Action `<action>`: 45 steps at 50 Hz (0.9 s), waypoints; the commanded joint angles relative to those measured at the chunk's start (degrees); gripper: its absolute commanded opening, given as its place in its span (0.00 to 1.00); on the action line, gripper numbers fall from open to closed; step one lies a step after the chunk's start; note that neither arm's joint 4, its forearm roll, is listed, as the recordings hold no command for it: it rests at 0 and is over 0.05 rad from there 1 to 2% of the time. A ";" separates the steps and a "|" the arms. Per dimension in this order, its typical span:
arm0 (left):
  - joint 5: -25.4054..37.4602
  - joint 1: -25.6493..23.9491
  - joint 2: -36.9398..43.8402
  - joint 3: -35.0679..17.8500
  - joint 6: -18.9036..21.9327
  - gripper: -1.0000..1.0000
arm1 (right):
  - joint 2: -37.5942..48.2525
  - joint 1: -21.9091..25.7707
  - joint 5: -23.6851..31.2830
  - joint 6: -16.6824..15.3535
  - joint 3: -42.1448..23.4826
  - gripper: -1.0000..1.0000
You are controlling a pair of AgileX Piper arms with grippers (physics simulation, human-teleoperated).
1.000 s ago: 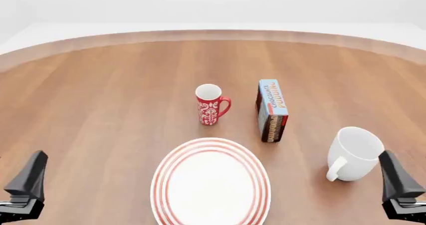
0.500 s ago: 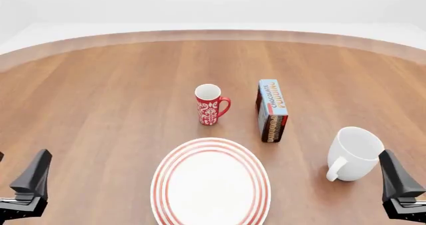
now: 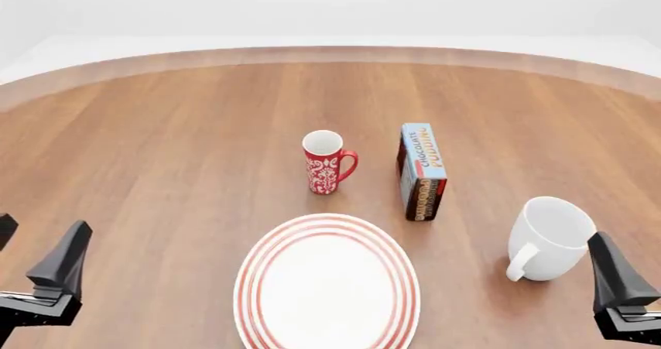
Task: Pick up the white mug and put it on the plate, and put the chocolate pudding to the right of the plate.
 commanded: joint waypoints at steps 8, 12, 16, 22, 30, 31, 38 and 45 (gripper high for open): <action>-2.27 -4.31 5.91 -3.60 1.30 1.00 | -0.02 0.07 0.10 -0.06 -0.10 1.00; -1.82 -5.25 6.13 -4.33 1.94 1.00 | -0.02 0.11 0.09 -0.04 -0.08 1.00; -1.98 -6.94 7.29 -5.42 2.69 1.00 | -0.03 0.13 0.07 -0.04 -0.06 1.00; -3.05 -9.27 9.63 -7.00 3.68 1.00 | -0.03 0.12 0.06 -0.06 -0.06 1.00; -4.93 -11.65 12.38 -7.90 3.89 1.00 | -0.02 0.09 0.04 -0.08 -0.03 1.00; -5.49 -12.29 13.02 -8.04 3.93 1.00 | -0.02 0.11 0.03 -0.08 -0.02 1.00; -7.54 -14.72 16.10 -8.93 4.38 1.00 | -0.01 0.15 0.03 -0.06 -0.01 1.00; -8.67 -17.21 18.69 -10.11 5.05 1.00 | 0.00 0.13 0.03 -0.05 -0.01 1.00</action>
